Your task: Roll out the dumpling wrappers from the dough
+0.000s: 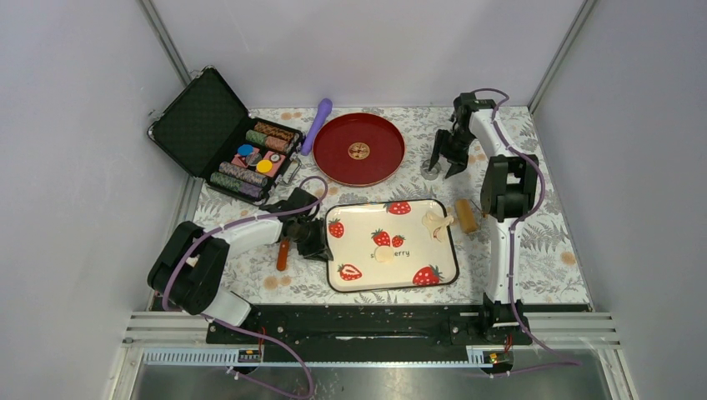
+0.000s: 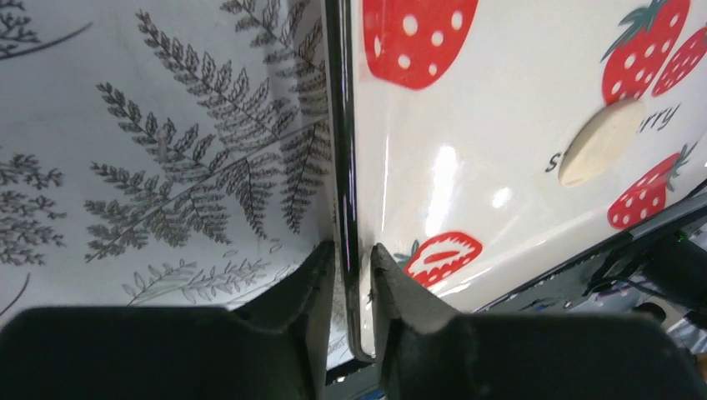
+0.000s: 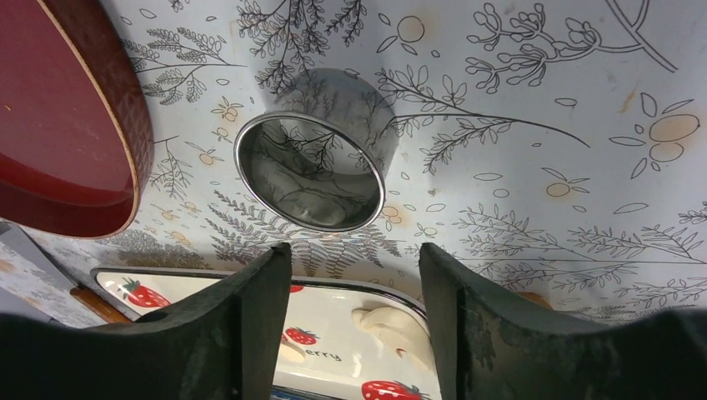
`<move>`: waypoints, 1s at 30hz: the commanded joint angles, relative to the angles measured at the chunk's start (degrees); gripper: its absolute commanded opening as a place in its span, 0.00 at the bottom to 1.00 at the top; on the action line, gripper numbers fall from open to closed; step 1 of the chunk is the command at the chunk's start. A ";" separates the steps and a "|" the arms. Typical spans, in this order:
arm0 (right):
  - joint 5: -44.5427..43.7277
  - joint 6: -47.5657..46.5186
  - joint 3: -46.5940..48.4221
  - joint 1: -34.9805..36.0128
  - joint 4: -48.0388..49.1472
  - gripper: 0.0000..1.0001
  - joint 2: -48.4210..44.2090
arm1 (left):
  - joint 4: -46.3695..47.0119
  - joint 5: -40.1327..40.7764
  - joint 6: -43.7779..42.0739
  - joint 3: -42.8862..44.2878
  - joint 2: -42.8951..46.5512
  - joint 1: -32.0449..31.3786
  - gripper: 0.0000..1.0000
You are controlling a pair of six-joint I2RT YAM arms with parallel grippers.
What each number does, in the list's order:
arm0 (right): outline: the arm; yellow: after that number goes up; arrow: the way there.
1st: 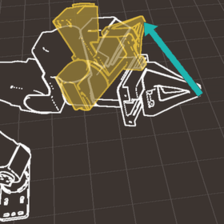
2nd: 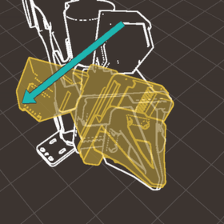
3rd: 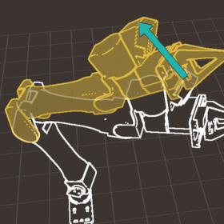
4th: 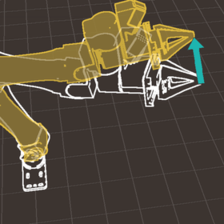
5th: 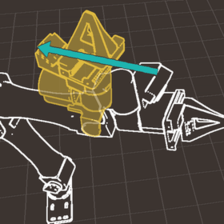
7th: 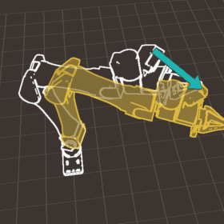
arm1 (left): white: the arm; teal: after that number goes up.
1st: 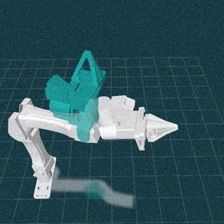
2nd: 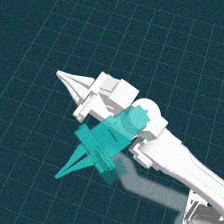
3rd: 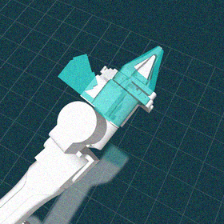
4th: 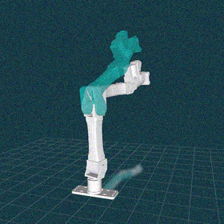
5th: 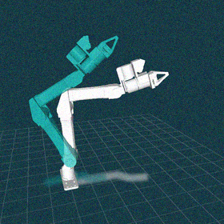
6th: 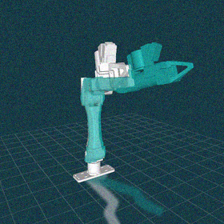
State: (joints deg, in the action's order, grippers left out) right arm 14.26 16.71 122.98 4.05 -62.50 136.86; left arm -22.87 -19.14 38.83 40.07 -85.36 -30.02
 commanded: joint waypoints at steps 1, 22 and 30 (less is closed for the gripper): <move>-0.17 -0.86 -0.06 -0.28 -1.90 0.66 -4.33 | -3.25 3.42 -2.97 2.83 1.78 -0.22 0.34; 13.29 2.08 -51.77 0.59 16.25 0.71 -39.13 | -15.68 16.11 -6.17 3.99 22.58 13.41 0.62; 15.85 3.22 -60.24 0.69 17.89 0.72 -45.81 | -20.83 26.13 -10.04 5.18 13.84 13.34 0.63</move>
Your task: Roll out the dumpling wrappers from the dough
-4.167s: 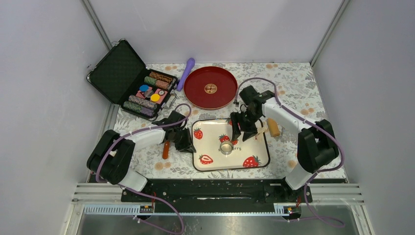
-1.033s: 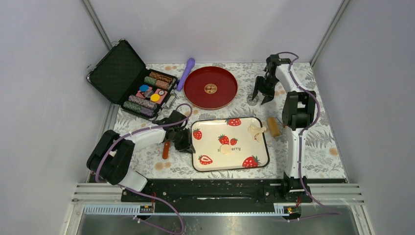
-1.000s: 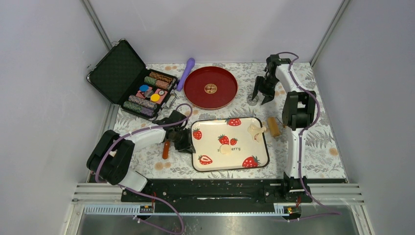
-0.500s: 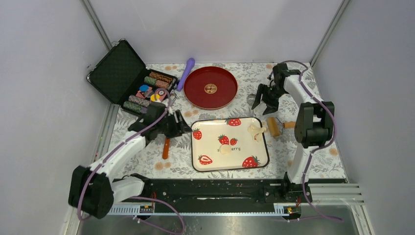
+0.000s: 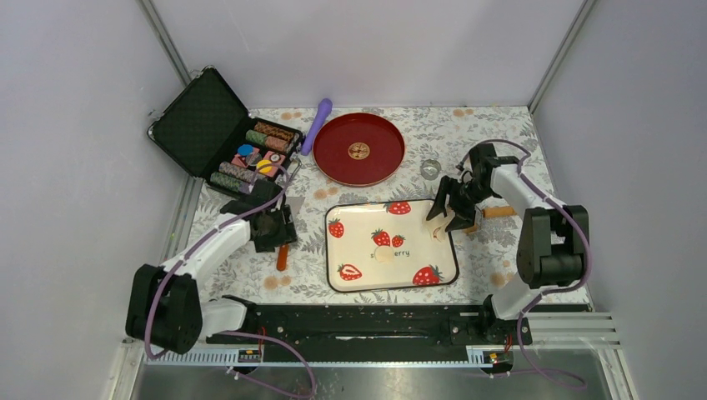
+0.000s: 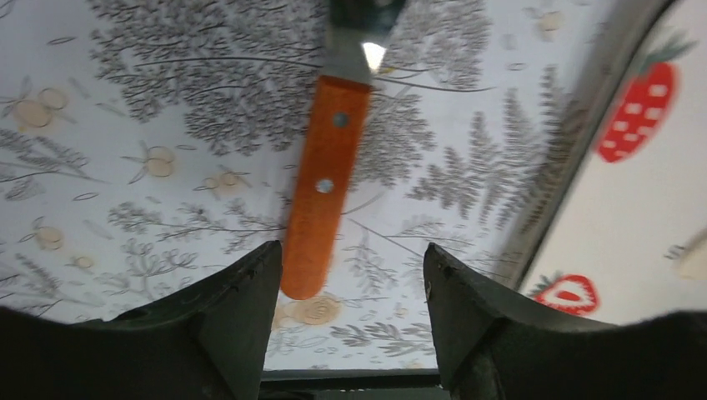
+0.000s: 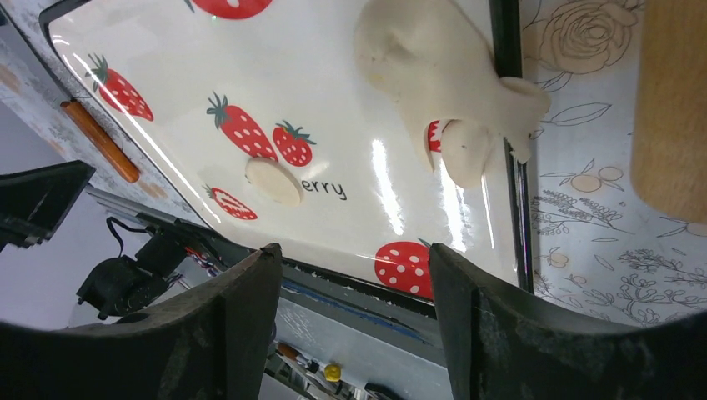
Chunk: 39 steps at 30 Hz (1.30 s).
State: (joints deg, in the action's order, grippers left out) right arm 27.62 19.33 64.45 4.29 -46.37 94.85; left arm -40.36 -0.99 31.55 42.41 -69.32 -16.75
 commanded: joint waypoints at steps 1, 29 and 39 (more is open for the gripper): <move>2.41 0.38 -2.03 0.45 1.63 0.72 -4.21 | -3.30 8.63 -2.92 3.04 -2.92 0.01 0.63; 2.57 -1.24 -1.69 0.45 -1.62 0.73 -7.43 | 2.55 7.97 -3.39 2.76 -12.51 -5.09 0.00; -3.17 -3.11 -0.14 0.45 -3.95 0.74 -7.74 | 0.42 6.62 -1.11 3.20 1.71 -7.69 0.00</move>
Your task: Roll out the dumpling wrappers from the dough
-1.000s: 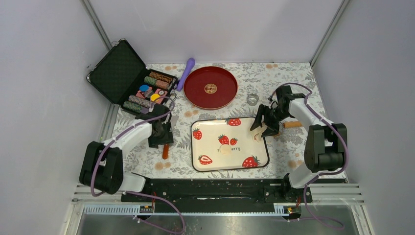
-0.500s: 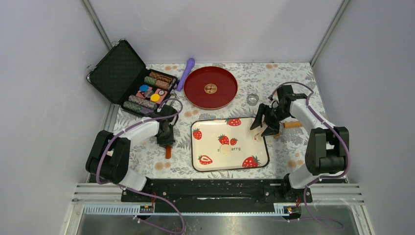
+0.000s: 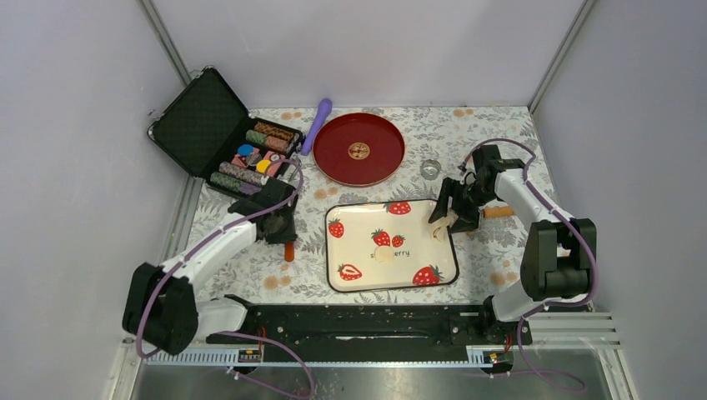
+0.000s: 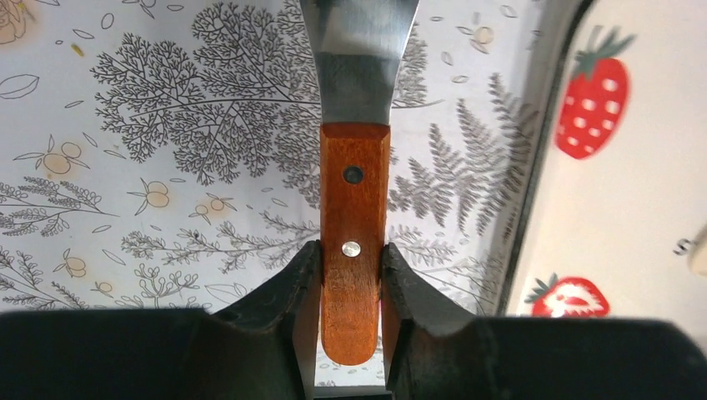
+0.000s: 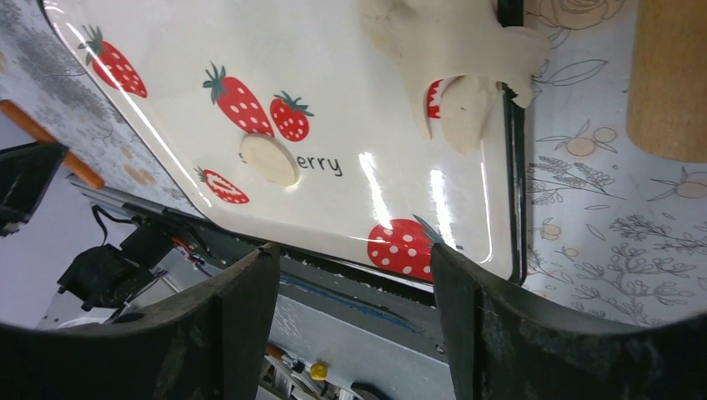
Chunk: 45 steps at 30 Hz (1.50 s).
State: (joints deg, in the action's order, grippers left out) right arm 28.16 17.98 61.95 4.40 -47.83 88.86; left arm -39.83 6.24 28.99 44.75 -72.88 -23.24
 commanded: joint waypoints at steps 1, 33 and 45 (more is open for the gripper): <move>-4.60 -1.93 2.44 0.34 -2.61 0.74 -1.65 | -0.26 -0.96 1.45 1.07 5.93 -1.72 0.00; -8.15 -1.61 1.94 -0.01 -2.11 0.82 1.29 | 7.68 -14.79 -37.01 6.37 7.98 -17.52 0.00; -14.79 0.05 -1.19 -0.01 -0.06 0.90 -3.33 | 0.89 -14.73 -47.28 8.23 3.60 -18.88 0.00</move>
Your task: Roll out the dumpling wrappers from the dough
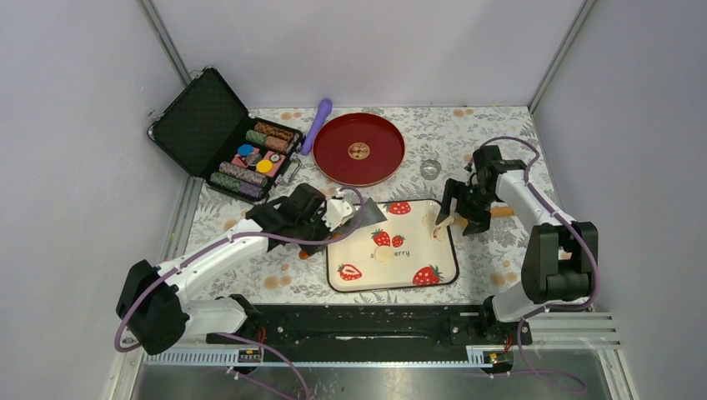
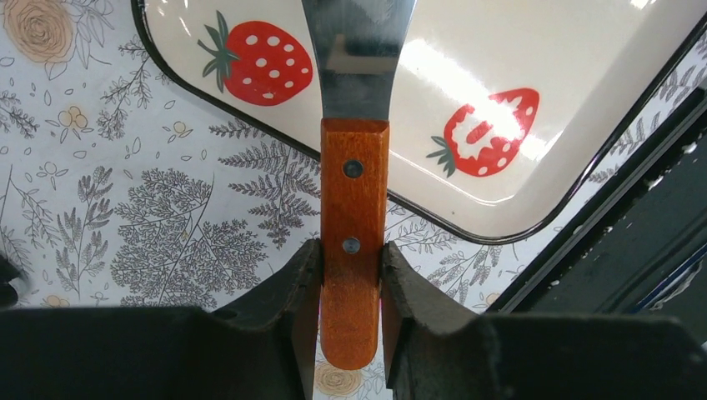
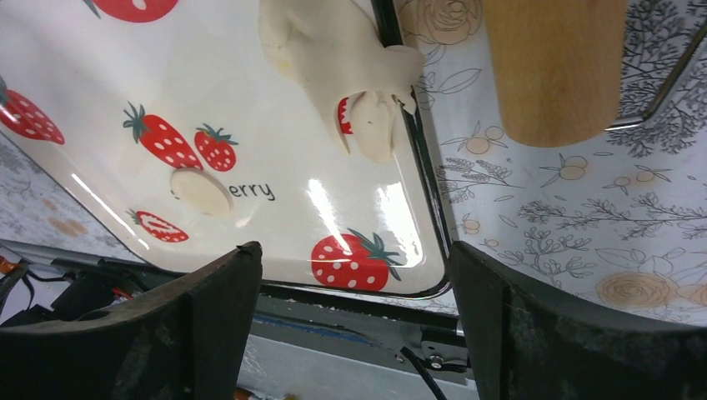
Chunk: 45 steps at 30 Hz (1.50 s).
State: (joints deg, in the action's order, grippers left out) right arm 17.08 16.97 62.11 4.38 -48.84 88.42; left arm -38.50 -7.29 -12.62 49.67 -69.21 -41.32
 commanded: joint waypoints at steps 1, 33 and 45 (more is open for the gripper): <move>-4.12 1.34 -1.68 0.01 1.27 0.90 -3.09 | -0.78 -1.19 -7.15 3.28 -0.13 -0.99 0.00; -8.50 1.70 -12.56 0.82 8.28 0.86 -2.92 | -12.45 2.88 -27.82 2.16 -3.67 -2.27 0.00; -8.12 1.14 -12.18 2.84 8.62 0.76 -0.82 | -13.14 6.66 -27.03 4.56 -10.42 -2.26 0.00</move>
State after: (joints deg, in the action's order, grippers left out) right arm 9.91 19.09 49.82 6.28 -40.27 86.70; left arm -51.88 -2.81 -39.11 50.57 -78.85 -43.29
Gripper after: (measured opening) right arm 0.774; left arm 0.264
